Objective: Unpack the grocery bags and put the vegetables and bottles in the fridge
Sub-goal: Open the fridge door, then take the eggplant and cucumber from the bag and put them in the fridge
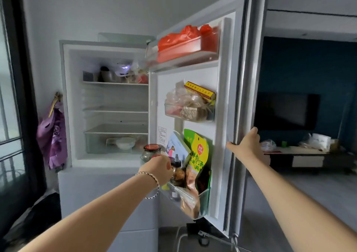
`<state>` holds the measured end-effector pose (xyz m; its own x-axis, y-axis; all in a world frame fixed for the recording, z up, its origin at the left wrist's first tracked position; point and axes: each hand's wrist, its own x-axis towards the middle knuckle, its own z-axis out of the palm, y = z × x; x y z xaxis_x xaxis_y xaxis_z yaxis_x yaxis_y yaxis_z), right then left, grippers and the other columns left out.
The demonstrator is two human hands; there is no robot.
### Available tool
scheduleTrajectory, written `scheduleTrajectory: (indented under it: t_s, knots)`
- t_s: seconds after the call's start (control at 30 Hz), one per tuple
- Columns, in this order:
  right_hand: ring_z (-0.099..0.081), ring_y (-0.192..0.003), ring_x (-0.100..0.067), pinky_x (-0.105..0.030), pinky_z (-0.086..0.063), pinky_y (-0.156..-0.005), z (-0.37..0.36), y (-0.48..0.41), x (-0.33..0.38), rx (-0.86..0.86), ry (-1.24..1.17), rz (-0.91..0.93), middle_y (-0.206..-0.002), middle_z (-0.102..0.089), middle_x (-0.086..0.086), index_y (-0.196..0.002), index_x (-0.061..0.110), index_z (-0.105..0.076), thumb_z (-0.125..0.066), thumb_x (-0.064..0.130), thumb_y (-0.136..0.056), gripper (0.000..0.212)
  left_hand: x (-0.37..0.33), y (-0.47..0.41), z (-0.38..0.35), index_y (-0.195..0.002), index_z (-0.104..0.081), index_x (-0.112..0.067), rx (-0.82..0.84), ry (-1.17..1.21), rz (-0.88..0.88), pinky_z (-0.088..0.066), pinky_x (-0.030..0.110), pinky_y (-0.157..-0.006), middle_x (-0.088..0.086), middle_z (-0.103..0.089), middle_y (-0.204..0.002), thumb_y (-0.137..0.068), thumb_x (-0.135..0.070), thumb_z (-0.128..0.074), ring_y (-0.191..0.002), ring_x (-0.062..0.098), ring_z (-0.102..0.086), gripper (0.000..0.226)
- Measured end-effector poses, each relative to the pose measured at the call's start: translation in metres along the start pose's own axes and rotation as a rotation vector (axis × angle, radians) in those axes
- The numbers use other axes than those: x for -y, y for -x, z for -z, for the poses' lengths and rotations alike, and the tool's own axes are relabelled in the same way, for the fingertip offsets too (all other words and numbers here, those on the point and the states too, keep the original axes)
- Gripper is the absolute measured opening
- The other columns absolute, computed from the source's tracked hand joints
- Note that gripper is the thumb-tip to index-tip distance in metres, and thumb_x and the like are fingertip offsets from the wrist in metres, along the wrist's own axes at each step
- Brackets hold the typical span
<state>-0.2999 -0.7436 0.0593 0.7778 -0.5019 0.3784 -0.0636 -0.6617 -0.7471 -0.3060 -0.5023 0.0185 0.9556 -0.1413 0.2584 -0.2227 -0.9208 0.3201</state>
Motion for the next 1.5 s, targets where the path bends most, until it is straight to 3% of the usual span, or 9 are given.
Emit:
scheduleTrajectory:
  t_s: [0.3,0.4,0.47,0.6,0.67,0.8,1.03,1.27,1.5]
  knots:
    - [-0.038,-0.123,-0.036,-0.046,-0.042,-0.091,0.008,-0.006,-0.009,-0.030,-0.011,0.014,-0.142,-0.030,-0.019,-0.139,0.003,-0.024,-0.076,0.030,-0.076,0.087,-0.012,-0.005,0.001,-0.062,-0.040,-0.023,-0.022,-0.058,0.119,-0.039,0.025,-0.066,-0.004,-0.045,-0.068,-0.090,-0.021,-0.047,-0.075,0.020,-0.048,0.029]
    - [-0.034,-0.125,-0.035,-0.043,-0.033,-0.101,-0.011,0.038,0.006,-0.149,0.099,0.429,-0.137,-0.035,-0.019,-0.137,0.003,-0.035,-0.071,0.031,-0.078,0.073,0.007,0.017,0.011,-0.070,-0.046,-0.019,-0.038,-0.096,0.192,-0.038,0.025,-0.068,-0.002,-0.049,-0.075,-0.089,-0.020,-0.047,-0.078,0.022,-0.047,0.019]
    - [-0.042,-0.118,-0.030,-0.036,-0.036,-0.094,-0.029,0.076,0.027,0.110,0.127,0.687,-0.125,-0.047,-0.012,-0.130,0.008,-0.044,-0.063,0.030,-0.084,0.055,0.028,0.044,0.018,-0.074,-0.048,-0.020,0.015,-0.129,0.267,-0.040,0.026,-0.073,-0.001,-0.052,-0.085,-0.089,-0.021,-0.047,-0.082,0.022,-0.049,0.014]
    - [-0.058,-0.097,-0.019,-0.027,-0.040,-0.073,-0.063,0.174,0.090,0.997,0.394,0.792,-0.113,-0.062,-0.001,-0.124,0.017,-0.051,-0.048,0.048,-0.092,0.044,0.085,0.139,0.035,-0.099,-0.061,-0.014,0.217,-0.297,0.411,-0.044,0.029,-0.080,0.007,-0.062,-0.107,-0.091,-0.028,-0.047,-0.101,0.027,-0.058,0.022]
    - [-0.060,-0.088,-0.018,-0.026,-0.043,-0.071,-0.080,0.232,0.117,1.206,0.522,0.980,-0.113,-0.066,-0.005,-0.122,0.014,-0.057,-0.048,0.041,-0.095,0.039,0.113,0.198,0.041,-0.105,-0.062,-0.012,0.248,-0.342,0.510,-0.045,0.030,-0.083,0.004,-0.062,-0.113,-0.091,-0.029,-0.045,-0.107,0.026,-0.058,0.027]
    - [-0.057,-0.108,-0.027,-0.033,-0.047,-0.091,-0.116,0.372,0.157,1.342,0.487,1.324,-0.119,-0.063,-0.011,-0.119,0.008,-0.061,-0.049,0.031,-0.093,0.037,0.168,0.341,0.054,-0.112,-0.062,-0.010,0.245,-0.244,0.835,-0.045,0.027,-0.085,0.008,-0.062,-0.117,-0.094,-0.032,-0.045,-0.108,0.026,-0.059,0.033]
    - [-0.058,-0.108,-0.026,-0.031,-0.048,-0.089,-0.125,0.610,0.183,1.410,0.319,1.797,-0.118,-0.063,-0.006,-0.112,0.018,-0.063,-0.048,0.028,-0.090,0.028,0.178,0.606,0.068,-0.108,-0.062,-0.008,0.007,-0.140,1.453,-0.047,0.031,-0.083,0.012,-0.064,-0.113,-0.090,-0.021,-0.046,-0.104,0.031,-0.059,0.027]
    - [-0.056,-0.112,-0.027,-0.030,-0.047,-0.090,-0.035,0.787,0.148,1.425,0.050,2.384,-0.123,-0.060,-0.006,-0.118,0.017,-0.059,-0.047,0.029,-0.092,0.031,0.072,0.780,0.065,-0.113,-0.057,-0.016,-0.301,-0.207,2.030,-0.044,0.032,-0.088,0.006,-0.059,-0.123,-0.093,-0.025,-0.042,-0.113,0.028,-0.056,0.026]
    - [-0.058,-0.108,-0.029,-0.033,-0.045,-0.082,0.100,0.868,0.059,1.477,-0.179,2.922,-0.115,-0.062,-0.010,-0.114,0.010,-0.061,-0.044,0.025,-0.094,0.029,-0.100,0.846,-0.002,-0.106,-0.058,-0.019,-0.560,-0.195,2.565,-0.044,0.031,-0.082,0.005,-0.062,-0.116,-0.093,-0.024,-0.041,-0.106,0.028,-0.059,0.022]
